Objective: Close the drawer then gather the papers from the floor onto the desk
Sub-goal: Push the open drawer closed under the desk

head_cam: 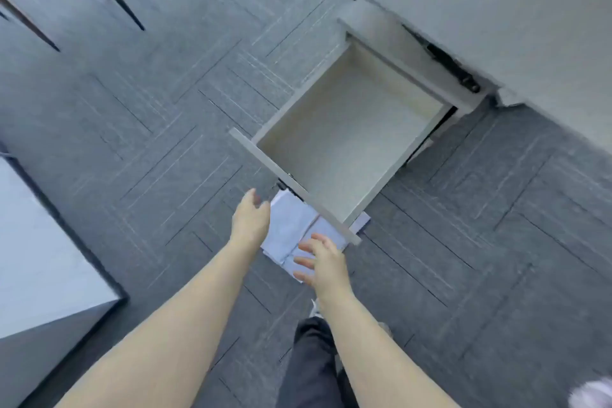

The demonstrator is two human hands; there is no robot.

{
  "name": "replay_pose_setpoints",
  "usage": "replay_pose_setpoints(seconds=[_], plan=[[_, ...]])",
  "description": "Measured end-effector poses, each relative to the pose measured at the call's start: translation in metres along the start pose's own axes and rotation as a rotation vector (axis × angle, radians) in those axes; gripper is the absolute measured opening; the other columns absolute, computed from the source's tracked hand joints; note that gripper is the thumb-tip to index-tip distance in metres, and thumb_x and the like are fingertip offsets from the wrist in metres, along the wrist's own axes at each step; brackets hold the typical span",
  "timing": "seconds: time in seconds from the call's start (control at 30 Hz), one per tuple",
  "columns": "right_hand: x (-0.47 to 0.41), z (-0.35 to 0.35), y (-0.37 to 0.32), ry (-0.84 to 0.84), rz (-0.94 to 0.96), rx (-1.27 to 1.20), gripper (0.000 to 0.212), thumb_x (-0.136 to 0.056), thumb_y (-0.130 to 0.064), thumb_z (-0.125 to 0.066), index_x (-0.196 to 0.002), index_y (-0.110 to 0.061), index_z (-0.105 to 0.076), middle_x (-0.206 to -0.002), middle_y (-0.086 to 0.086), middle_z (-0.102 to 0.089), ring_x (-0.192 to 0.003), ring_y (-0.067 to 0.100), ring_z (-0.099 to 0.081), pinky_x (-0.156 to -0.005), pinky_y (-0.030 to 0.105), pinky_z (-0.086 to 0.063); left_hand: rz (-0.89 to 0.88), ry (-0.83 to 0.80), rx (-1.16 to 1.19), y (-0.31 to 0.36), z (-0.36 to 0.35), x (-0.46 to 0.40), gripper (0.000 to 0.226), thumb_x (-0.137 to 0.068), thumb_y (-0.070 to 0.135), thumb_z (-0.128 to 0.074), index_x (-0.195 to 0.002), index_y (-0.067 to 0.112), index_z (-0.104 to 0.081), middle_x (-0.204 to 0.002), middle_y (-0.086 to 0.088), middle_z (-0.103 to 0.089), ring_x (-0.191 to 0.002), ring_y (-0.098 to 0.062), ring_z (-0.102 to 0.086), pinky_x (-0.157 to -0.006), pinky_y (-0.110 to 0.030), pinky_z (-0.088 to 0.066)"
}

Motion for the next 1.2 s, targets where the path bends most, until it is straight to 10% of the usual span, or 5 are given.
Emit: replay_pose_setpoints(seconds=[0.43,1.2], plan=[[-0.055,0.03,-0.025,0.158,-0.059,-0.365,0.021,-0.096,-0.006,-0.041,-0.103,-0.014,-0.059,-0.113,0.006,-0.068,-0.097,0.025,-0.069,-0.093,0.05,-0.053,-0.117,0.133,-0.006,0.037,-0.055,-0.048,0.03,-0.089,0.014,-0.048,-0.112,0.013,-0.068,-0.104,-0.006,-0.075,-0.099,-0.027,-0.064,-0.074,-0.029,-0.041],[-0.165,0.147,-0.235,0.041,0.093,-0.349,0.03,-0.101,-0.029,-0.037,-0.122,-0.015,-0.053,-0.122,0.003,-0.067,-0.086,0.02,-0.07,-0.072,0.034,-0.053,-0.363,0.252,-0.245,0.26,-0.189,-0.122,0.025,-0.095,0.026,-0.046,-0.107,0.011,-0.063,-0.095,-0.015,-0.073,-0.092,-0.037,-0.065,-0.073,-0.04,-0.048]])
Point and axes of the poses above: each hand's wrist, its own x-axis away from the middle knuckle, its own z-axis out of the back of the hand, y = z × x, the point moved 5 cm from there along -x, towards the middle knuckle
